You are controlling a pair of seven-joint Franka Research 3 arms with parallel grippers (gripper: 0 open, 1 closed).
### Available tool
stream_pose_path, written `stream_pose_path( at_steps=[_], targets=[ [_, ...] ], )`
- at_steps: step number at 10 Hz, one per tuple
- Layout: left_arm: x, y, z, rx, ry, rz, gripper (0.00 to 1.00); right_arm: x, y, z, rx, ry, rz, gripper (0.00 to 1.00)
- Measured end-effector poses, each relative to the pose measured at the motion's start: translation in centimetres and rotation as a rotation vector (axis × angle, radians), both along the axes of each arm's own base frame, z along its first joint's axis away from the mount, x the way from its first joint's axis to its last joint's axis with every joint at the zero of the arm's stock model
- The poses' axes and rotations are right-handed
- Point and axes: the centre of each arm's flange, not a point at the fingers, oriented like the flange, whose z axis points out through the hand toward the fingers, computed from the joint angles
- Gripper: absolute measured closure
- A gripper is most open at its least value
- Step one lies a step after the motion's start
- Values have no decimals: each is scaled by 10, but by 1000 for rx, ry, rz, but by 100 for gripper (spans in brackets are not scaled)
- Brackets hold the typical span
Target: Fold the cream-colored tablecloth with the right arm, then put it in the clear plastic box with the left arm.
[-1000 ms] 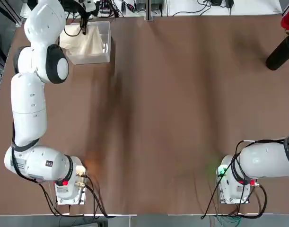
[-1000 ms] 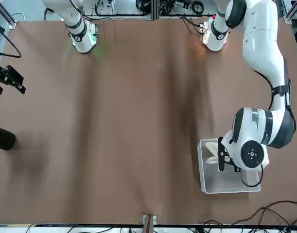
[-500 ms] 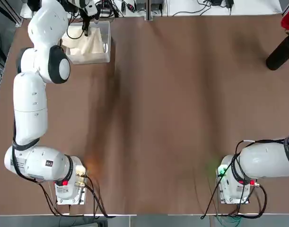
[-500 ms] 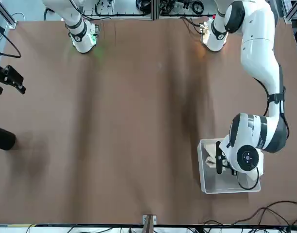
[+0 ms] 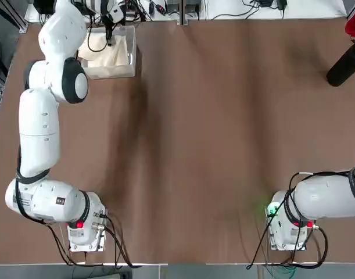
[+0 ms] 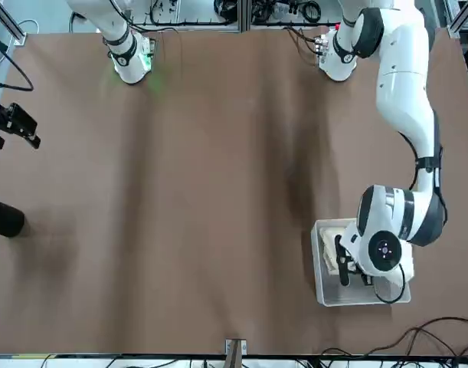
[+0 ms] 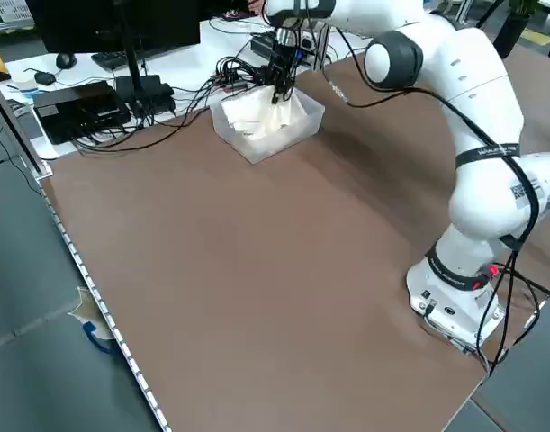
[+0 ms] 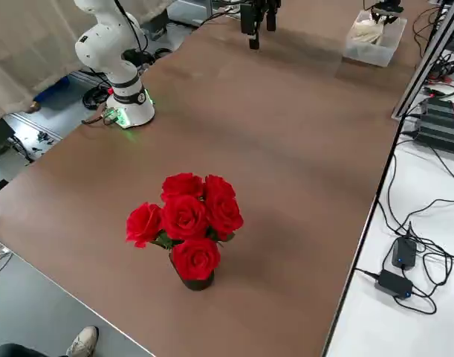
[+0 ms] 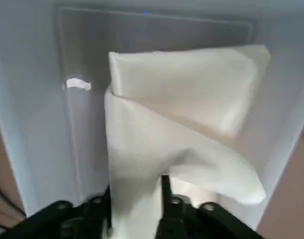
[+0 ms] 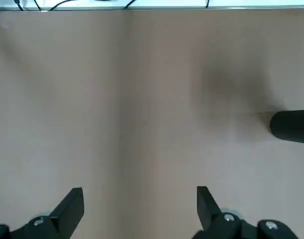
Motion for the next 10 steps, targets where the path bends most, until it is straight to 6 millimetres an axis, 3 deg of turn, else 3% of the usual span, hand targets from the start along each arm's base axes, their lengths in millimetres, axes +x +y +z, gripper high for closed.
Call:
stream_pose_path(
  at_steps=[3, 4, 6, 10],
  targets=[
    [5, -2, 11, -19, -80, 133, 8, 0, 0, 0, 0, 0, -1, 0],
    [7, -3, 18, -24, -108, 185, 0, 0, 0, 0, 0, 0, -1, 0],
    [6, -7, 60, -89, -157, 251, 0, 0, 0, 0, 0, 0, -1, 0],
    [-24, -16, 189, -207, -250, 666, 0, 0, 0, 0, 0, 1, -1, 0]
  ],
)
